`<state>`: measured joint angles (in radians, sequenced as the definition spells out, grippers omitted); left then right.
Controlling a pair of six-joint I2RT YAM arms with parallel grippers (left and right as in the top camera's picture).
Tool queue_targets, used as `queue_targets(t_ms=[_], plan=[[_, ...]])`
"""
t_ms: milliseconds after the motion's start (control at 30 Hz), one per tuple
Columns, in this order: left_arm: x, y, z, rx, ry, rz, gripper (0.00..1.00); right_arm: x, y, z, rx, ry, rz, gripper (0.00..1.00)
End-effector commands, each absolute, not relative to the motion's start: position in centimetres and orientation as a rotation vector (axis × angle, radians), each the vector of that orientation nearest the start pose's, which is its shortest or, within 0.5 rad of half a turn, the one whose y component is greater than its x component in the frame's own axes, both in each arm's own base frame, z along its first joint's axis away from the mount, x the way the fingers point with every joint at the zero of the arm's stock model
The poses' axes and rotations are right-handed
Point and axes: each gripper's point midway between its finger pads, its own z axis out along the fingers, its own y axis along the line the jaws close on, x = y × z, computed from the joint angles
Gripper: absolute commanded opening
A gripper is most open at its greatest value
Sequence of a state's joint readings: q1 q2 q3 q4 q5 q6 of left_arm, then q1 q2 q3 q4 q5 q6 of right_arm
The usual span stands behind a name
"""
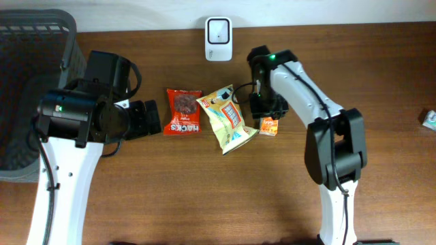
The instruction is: Scan the item barcode
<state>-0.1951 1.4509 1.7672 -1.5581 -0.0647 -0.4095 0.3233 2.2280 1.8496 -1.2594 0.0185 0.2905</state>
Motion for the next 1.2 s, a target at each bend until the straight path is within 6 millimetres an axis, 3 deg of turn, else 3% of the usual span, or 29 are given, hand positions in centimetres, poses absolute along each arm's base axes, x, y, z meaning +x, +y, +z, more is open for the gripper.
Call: queue_targets(t_ms=[0,100,133,167,267,300,367,400,433,500,600,733,833,933,967,1033,1100,1167], plan=[[27.9,-4.1,27.9,-0.333,2.776,-0.043,0.99,39.2,12.2,2.8,0.055,3.148,-0.221,0.46],[27.9,-4.1,27.9,-0.333,2.776,-0.043,0.99,38.8,12.2,0.4,0.075,3.138,-0.216,0.45],[27.9,-4.1,27.9,-0.333,2.776,-0.043,0.99,38.6,12.1,0.0,0.078,3.140,-0.218,0.28],[27.9,-4.1,27.9,-0.333,2.776,-0.043,0.99,38.6,12.1,0.0,0.077,3.139,-0.216,0.04],[27.9,-4.1,27.9,-0.333,2.776,-0.043,0.99,39.8,12.0,1.7,0.122,3.133,-0.148,0.04],[27.9,-4.1,27.9,-0.333,2.776,-0.043,0.99,40.6,12.4,2.8,0.105,3.143,-0.020,0.04],[27.9,-4.1,27.9,-0.333,2.776,-0.043,0.99,42.2,14.3,5.3,-0.009,3.115,0.438,0.04],[27.9,-4.1,27.9,-0.333,2.776,-0.043,0.99,42.8,15.1,7.0,-0.052,3.042,0.787,0.04],[27.9,-4.1,27.9,-0.333,2.776,-0.043,0.99,43.1,15.1,8.1,-0.089,2.973,0.978,0.04],[27.9,-4.1,27.9,-0.333,2.776,-0.043,0.99,43.5,14.8,9.0,-0.120,2.874,1.159,0.04],[27.9,-4.1,27.9,-0.333,2.776,-0.043,0.99,43.1,15.2,7.9,-0.092,2.792,1.341,0.04],[27.9,-4.1,27.9,-0.333,2.776,-0.043,0.99,42.6,14.8,3.8,0.078,2.765,1.401,0.06],[27.9,-4.1,27.9,-0.333,2.776,-0.043,0.99,42.6,11.3,1.8,0.224,2.788,1.317,0.34],[27.9,-4.1,27.9,-0.333,2.776,-0.043,0.99,42.6,4.9,0.3,0.420,2.886,1.044,0.42],[27.9,-4.1,27.9,-0.333,2.776,-0.043,0.99,42.8,2.9,0.7,0.445,2.903,0.975,0.43],[27.9,-4.1,27.9,-0.333,2.776,-0.043,0.99,43.3,1.2,3.7,0.402,2.909,0.967,0.43],[27.9,-4.1,27.9,-0.333,2.776,-0.043,0.99,43.0,1.7,6.5,0.309,2.937,0.990,0.43],[27.9,-4.1,27.9,-0.333,2.776,-0.043,0.99,42.2,3.9,7.4,0.161,2.976,1.003,0.44]])
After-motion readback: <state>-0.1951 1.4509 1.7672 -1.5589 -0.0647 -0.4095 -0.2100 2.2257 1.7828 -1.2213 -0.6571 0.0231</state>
